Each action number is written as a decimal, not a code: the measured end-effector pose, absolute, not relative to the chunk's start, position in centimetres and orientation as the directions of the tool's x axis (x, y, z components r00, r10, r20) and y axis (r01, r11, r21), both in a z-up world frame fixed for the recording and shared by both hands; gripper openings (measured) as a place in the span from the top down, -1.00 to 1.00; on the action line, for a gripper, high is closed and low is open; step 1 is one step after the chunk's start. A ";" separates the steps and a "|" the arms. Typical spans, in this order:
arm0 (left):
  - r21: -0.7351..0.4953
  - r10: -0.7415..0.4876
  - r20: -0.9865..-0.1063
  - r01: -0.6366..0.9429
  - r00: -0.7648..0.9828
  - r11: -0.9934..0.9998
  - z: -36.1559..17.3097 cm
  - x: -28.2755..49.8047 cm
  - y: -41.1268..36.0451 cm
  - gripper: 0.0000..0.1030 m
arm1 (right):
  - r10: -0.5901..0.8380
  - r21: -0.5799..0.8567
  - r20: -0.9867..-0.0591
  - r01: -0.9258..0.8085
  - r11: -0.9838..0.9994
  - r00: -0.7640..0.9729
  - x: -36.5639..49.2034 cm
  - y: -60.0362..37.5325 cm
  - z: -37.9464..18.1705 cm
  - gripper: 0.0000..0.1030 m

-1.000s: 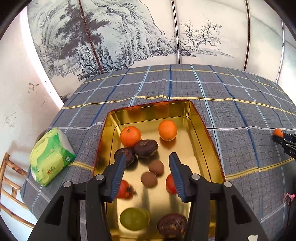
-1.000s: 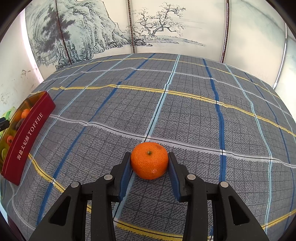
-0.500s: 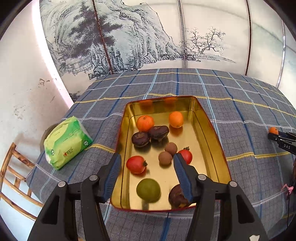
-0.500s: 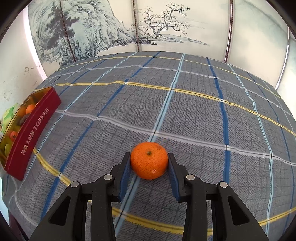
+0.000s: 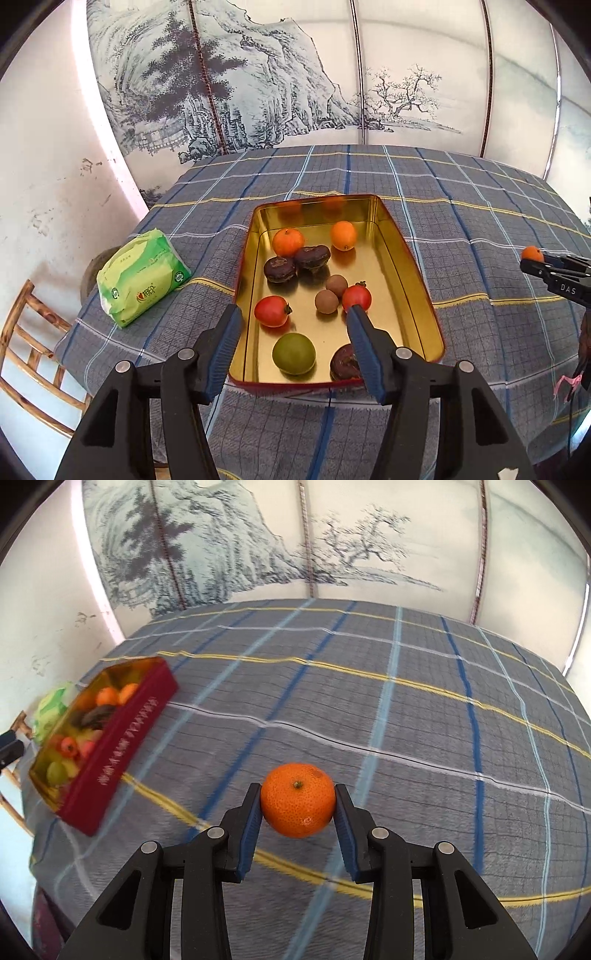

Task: Organize fruits
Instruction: 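Carry the tangerine over the tin with the right gripper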

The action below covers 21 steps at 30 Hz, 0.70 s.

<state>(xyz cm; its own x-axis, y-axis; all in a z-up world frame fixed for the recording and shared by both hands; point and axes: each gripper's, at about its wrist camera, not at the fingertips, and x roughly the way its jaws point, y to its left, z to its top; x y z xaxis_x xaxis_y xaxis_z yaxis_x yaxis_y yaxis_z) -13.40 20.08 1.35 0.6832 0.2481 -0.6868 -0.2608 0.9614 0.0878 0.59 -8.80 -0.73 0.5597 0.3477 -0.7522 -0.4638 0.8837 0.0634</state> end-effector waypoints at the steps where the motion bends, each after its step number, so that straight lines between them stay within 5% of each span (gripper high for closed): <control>1: 0.084 0.247 -0.685 -0.262 0.685 0.961 1.4 -13.7 20.1 -0.11 | 0.358 0.066 -0.749 -0.475 0.877 0.558 0.2 -8.4 -0.3 0.24; 21: 0.064 0.239 -0.669 -0.266 0.703 0.962 1.4 -16.9 20.5 -0.22 | 0.560 0.129 -0.725 -0.719 0.683 0.402 -3.9 7.3 2.8 0.24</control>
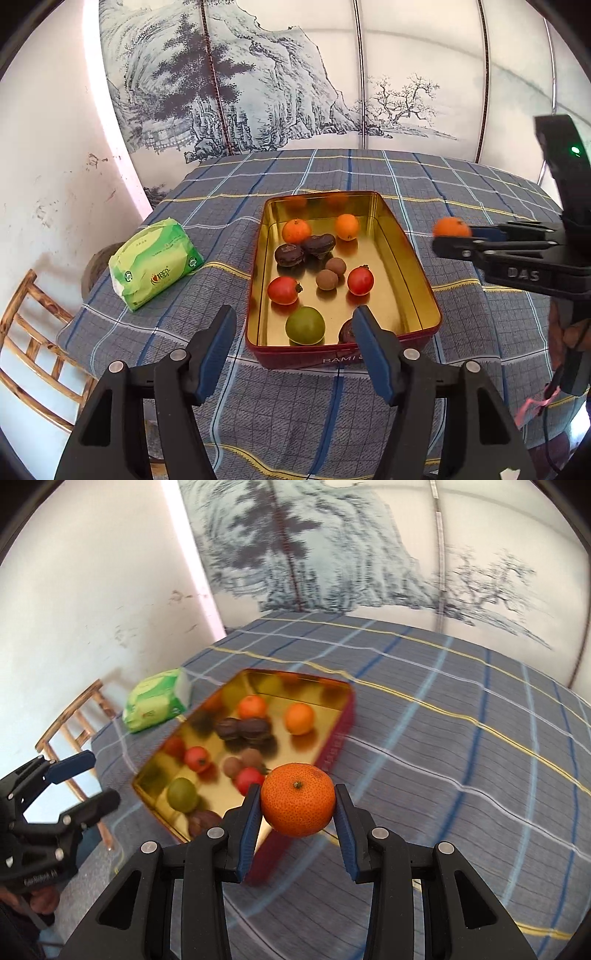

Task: Organize fruits
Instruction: 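Carry the tangerine over the tin with the right gripper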

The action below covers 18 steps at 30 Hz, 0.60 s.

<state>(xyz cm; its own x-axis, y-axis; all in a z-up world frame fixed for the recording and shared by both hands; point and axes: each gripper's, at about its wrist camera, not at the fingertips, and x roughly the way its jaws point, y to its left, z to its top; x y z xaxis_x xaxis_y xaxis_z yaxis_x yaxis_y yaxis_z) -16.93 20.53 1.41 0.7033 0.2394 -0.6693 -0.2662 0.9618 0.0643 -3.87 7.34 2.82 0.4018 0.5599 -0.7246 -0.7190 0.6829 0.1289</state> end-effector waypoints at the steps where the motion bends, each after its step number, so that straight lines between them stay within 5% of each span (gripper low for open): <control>1: 0.062 0.237 -0.669 -0.265 0.705 0.962 1.4 -17.1 20.6 -0.23 | 0.561 0.127 -0.726 -0.725 0.677 0.397 -3.9 7.9 2.7 0.24; 18: 0.047 0.235 -0.669 -0.276 0.705 0.960 0.8 -16.8 21.9 -0.34 | 0.522 0.117 -0.775 -0.730 0.673 0.357 -0.6 13.5 0.4 0.24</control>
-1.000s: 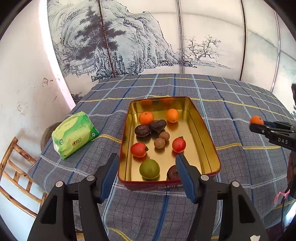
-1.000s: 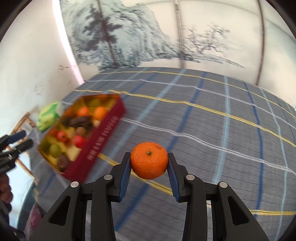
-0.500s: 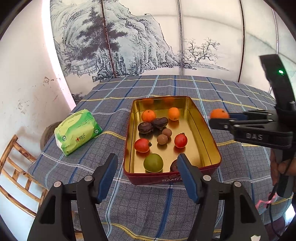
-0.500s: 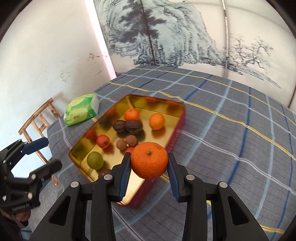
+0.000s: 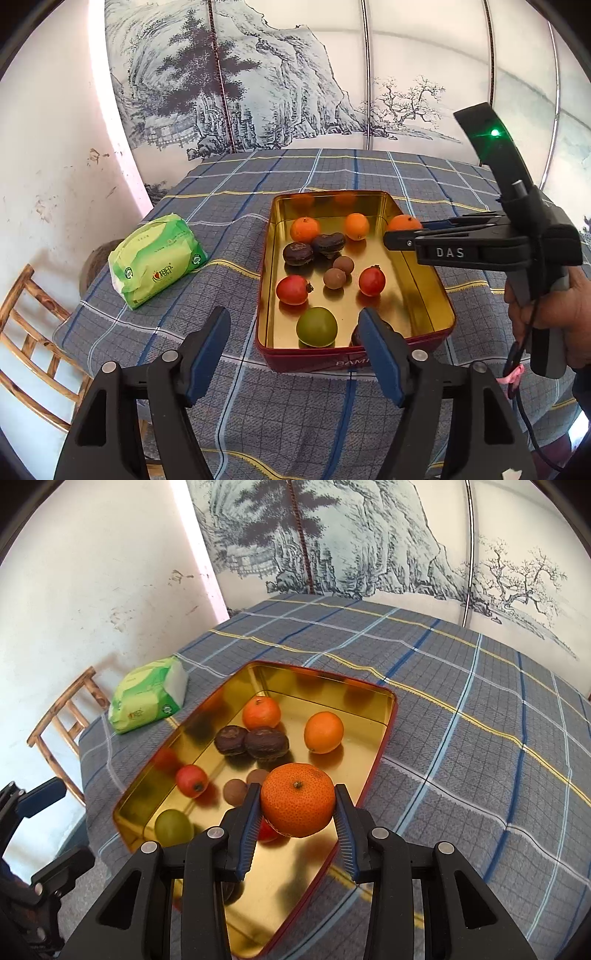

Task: Organize fruits
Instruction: 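Carry the tangerine over the tin with the right gripper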

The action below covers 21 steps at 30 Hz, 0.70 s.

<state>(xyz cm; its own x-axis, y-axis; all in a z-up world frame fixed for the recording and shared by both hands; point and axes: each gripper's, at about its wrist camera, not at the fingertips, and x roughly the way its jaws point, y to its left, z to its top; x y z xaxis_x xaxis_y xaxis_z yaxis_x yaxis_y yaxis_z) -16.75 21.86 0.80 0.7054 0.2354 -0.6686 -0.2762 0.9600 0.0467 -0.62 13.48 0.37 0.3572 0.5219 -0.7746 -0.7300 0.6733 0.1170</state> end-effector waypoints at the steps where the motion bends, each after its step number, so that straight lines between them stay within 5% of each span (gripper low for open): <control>1: 0.046 0.235 -0.669 -0.277 0.705 0.960 0.7 -16.7 21.9 -0.34 | 0.519 0.116 -0.778 -0.731 0.673 0.355 -0.4 13.7 0.2 0.24; 21: 0.067 0.256 -0.650 -0.282 0.716 0.957 -0.2 -15.7 23.0 -0.58 | 0.486 0.099 -0.803 -0.728 0.679 0.345 1.9 16.1 -1.6 0.23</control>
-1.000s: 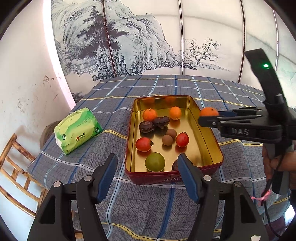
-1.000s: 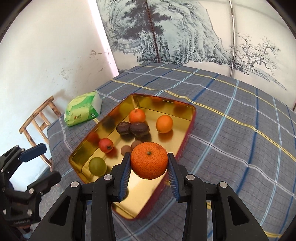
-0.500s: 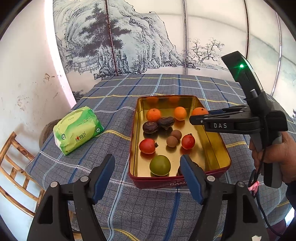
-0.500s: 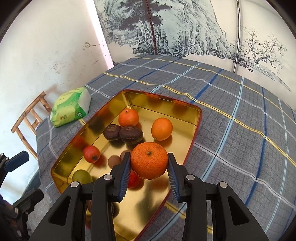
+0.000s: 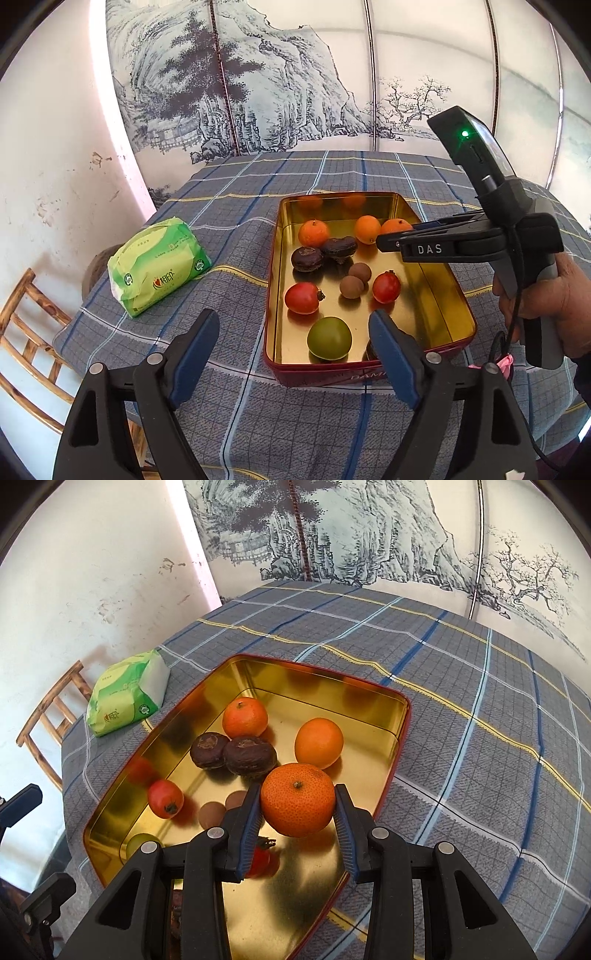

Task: Organize fruits
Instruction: 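Carry the tangerine over the tin with the right gripper, then lower the tangerine into the tin and open the right gripper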

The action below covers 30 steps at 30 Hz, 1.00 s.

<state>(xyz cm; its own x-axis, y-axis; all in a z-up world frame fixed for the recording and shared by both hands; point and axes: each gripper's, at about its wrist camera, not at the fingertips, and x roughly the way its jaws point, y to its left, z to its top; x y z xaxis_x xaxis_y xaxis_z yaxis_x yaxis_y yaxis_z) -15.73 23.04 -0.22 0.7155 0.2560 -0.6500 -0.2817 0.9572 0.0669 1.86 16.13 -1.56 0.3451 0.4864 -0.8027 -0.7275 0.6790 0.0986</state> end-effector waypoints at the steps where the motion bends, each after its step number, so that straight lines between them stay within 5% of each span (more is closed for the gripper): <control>1: 0.070 0.257 -0.648 -0.280 0.717 0.957 -0.2 -15.8 23.0 -0.58 | 0.487 0.100 -0.803 -0.727 0.679 0.344 1.9 16.2 -1.6 0.23; 18: 0.080 0.266 -0.640 -0.282 0.721 0.956 -0.4 -15.7 22.9 -0.67 | 0.527 0.127 -0.781 -0.741 0.659 0.335 1.4 16.6 -1.8 0.20; 30: 0.102 0.304 -0.549 -0.299 0.778 0.949 1.8 -17.8 21.8 -0.78 | 0.627 0.093 -0.636 -0.762 0.641 0.450 -3.6 13.6 3.6 -0.24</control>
<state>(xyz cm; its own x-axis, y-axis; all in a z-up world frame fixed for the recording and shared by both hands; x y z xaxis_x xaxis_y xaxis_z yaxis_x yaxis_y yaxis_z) -17.76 21.75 1.82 0.7784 0.3045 -0.5490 -0.2990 0.9488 0.1022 -3.65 13.64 3.57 0.4498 0.6266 -0.6365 -0.7620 0.6410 0.0926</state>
